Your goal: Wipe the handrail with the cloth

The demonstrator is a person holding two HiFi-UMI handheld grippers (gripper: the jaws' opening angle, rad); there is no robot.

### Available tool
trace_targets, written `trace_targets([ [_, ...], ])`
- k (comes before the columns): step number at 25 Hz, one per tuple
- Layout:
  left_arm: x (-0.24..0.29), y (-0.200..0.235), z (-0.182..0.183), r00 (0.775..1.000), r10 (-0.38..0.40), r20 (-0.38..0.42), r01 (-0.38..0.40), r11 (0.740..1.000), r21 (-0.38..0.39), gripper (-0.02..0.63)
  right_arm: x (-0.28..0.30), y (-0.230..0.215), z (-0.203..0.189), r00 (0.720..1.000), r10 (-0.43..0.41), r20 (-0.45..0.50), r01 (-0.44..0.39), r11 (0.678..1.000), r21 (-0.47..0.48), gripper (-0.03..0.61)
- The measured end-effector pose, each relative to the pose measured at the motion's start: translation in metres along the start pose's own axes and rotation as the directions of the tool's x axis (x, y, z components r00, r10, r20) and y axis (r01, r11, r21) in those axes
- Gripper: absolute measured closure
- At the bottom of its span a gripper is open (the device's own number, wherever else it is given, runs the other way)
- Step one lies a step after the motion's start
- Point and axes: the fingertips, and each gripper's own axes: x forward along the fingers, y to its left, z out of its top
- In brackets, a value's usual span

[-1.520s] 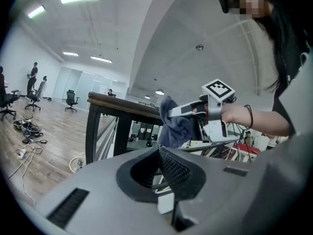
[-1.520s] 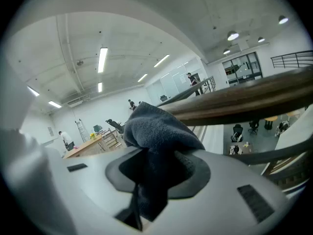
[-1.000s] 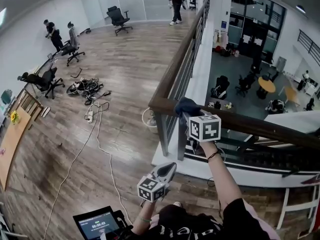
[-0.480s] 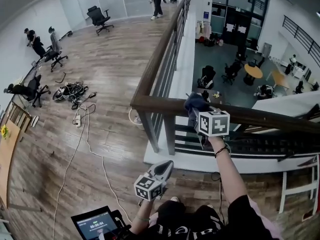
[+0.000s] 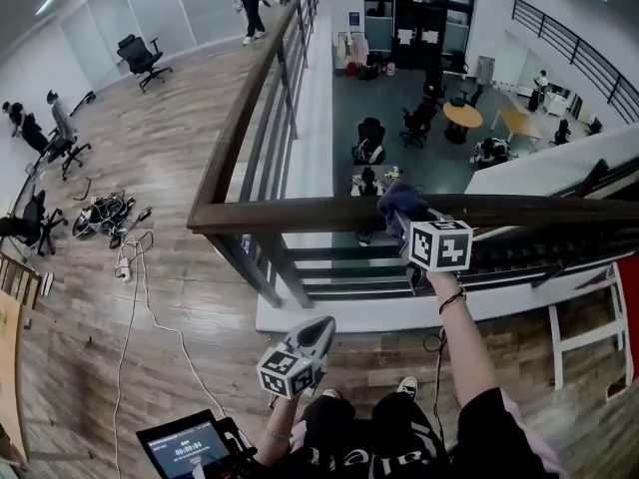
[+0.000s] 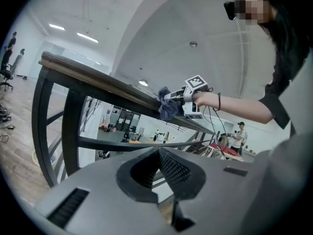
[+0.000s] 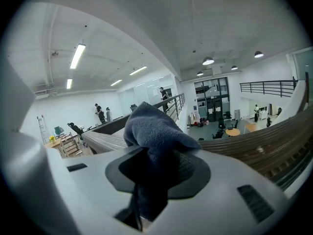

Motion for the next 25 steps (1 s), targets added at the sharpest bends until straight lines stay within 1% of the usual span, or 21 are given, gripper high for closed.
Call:
trace_targets([
  [7,0.099,-0.085,-0.006,0.999,-0.046,-0.013,0.046,0.999,0.007,0.614,-0.067,-0.161,0.000,0.998,-0.070,0.010,0.070,0.997,0.021,0.476],
  [9,0.114,-0.101,-0.002,0.998,-0.058,-0.024,0.058,0.998,0.017,0.614,-0.084,-0.189,0.008,0.996,-0.086,0.013,0.086,0.996,0.016,0.476],
  [13,0.144,-0.138,0.008,0.996,-0.088,-0.034,0.088,0.996,0.012,0.614,-0.120,-0.253,0.020,0.990,-0.141,0.002,0.141,0.990,0.025,0.476],
  [16,0.167,-0.160,0.006,0.994,-0.092,-0.056,0.094,0.995,0.023,0.614,-0.143,-0.304,0.026,0.985,-0.172,0.002,0.172,0.985,0.031,0.476],
  [20,0.195,-0.187,0.002,0.993,-0.105,-0.056,0.106,0.994,0.014,0.614,-0.170,-0.368,0.024,0.982,-0.186,0.002,0.186,0.982,0.023,0.476],
  [23,0.220,-0.209,-0.010,0.993,-0.094,-0.070,0.096,0.995,0.026,0.614,-0.195,-0.427,0.016,0.980,-0.201,0.000,0.200,0.979,0.033,0.476],
  [25,0.227,-0.214,-0.009,0.993,-0.086,-0.076,0.088,0.996,0.030,0.614,-0.209,-0.453,0.017,0.978,-0.211,0.004,0.210,0.977,0.036,0.476],
])
